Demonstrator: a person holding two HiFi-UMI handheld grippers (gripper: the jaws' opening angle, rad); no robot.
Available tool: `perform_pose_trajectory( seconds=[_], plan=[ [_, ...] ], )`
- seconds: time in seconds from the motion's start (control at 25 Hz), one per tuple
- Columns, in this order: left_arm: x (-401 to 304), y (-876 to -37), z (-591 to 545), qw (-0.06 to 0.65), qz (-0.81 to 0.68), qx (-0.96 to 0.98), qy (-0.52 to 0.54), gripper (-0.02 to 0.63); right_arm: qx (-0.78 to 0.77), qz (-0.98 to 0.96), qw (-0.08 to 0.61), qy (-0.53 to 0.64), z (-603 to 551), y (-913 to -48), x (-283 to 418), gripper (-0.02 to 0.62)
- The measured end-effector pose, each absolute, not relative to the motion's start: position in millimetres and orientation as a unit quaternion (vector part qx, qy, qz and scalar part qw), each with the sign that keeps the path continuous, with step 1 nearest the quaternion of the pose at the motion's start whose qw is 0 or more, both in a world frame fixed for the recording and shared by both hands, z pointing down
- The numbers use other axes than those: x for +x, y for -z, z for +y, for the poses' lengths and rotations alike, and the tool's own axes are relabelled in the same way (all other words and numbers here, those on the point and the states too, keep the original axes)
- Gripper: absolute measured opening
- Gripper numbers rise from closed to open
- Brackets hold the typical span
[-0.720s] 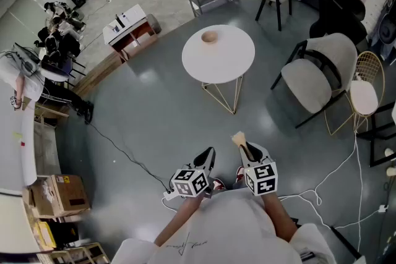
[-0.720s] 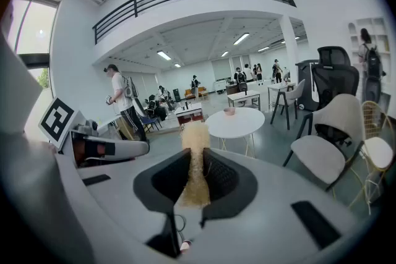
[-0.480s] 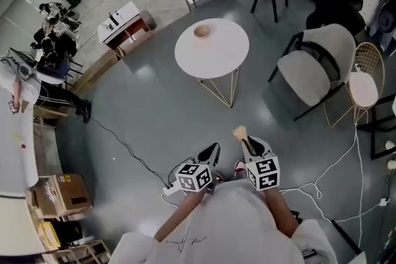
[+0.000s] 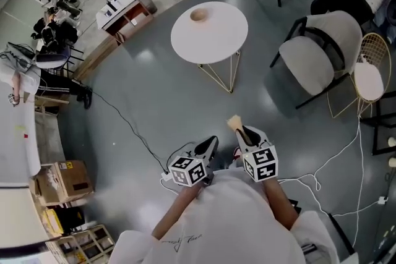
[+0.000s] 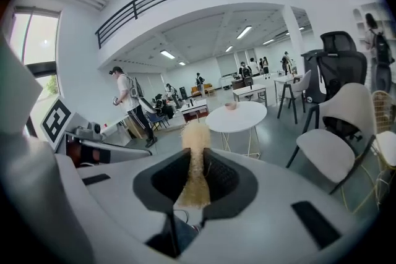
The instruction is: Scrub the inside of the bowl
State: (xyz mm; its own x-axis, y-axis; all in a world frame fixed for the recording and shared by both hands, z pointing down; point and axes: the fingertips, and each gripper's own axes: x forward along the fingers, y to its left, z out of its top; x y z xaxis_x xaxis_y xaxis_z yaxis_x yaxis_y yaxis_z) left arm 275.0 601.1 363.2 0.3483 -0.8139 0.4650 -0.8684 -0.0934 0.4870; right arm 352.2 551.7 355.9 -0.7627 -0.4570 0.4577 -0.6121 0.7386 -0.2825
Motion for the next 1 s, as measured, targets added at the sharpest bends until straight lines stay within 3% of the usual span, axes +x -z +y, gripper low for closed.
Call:
perform_pose_trajectory(
  seconds=[0.68, 1.0],
  plan=[
    [220.6, -364.9, 564.0, 0.368, -0.600, 0.710, -0.033, 0.006, 0.166, -0.926, 0.248, -0.230, 531.6, -380.7, 293.0, 0.075],
    [178.0, -372.1, 528.1, 0.374, -0.591, 0.713, -0.051, 0.006, 0.177, -0.918, 0.258, -0.246, 496.0, -385.0, 260.4, 0.076]
  ],
)
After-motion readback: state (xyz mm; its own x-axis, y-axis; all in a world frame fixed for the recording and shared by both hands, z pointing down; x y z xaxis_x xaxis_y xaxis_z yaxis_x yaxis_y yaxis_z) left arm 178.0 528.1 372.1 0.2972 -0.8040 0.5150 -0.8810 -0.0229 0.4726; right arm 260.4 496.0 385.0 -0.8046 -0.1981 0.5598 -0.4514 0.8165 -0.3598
